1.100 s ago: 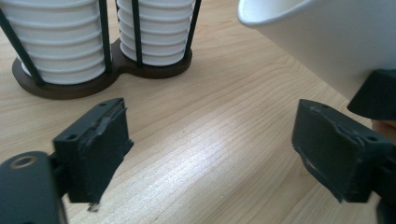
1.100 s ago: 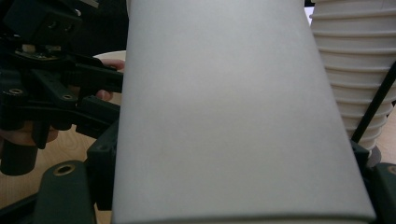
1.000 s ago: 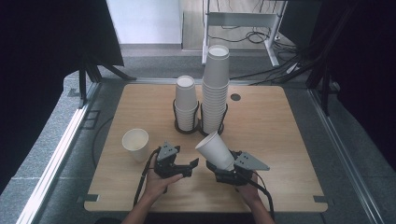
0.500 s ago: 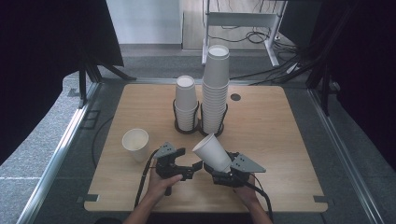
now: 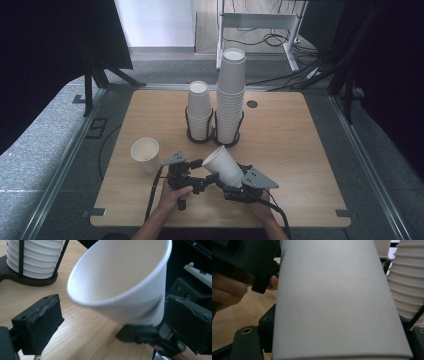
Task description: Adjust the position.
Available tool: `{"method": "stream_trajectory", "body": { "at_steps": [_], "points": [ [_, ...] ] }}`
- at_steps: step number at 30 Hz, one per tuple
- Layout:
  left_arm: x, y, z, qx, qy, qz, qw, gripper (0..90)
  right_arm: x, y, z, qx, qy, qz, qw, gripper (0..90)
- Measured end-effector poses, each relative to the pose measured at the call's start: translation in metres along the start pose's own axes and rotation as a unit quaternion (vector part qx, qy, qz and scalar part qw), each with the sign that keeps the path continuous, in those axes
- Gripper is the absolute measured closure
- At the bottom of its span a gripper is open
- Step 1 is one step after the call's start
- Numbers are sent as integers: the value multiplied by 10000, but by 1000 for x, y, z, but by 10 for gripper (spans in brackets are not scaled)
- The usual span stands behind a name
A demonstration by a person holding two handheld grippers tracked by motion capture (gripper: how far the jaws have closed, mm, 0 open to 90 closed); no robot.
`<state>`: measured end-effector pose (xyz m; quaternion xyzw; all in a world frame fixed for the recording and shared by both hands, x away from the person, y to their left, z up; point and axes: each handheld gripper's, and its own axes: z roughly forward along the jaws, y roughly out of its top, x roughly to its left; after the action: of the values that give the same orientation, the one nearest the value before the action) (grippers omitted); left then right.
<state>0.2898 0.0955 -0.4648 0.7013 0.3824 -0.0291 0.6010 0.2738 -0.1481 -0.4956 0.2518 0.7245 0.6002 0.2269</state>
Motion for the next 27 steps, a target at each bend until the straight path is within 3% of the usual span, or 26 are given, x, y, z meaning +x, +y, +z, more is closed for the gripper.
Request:
{"method": "stream_trajectory", "body": {
  "at_steps": [12,16,21,27],
  "points": [
    [10,0,13,-3,-360,-446,9984,0,12,-5,9,73,-12,-147,9999,221],
    [8,0,19,27,-382,-432,9983,1,19,-6,13,133,14,-359,9993,221],
    [9,1,17,-127,-451,-517,9976,54,19,-8,14,170,2,-355,9992,221],
    [7,0,18,-151,-452,-312,9984,110,17,-9,15,223,13,-292,9993,219]
  ]
}}
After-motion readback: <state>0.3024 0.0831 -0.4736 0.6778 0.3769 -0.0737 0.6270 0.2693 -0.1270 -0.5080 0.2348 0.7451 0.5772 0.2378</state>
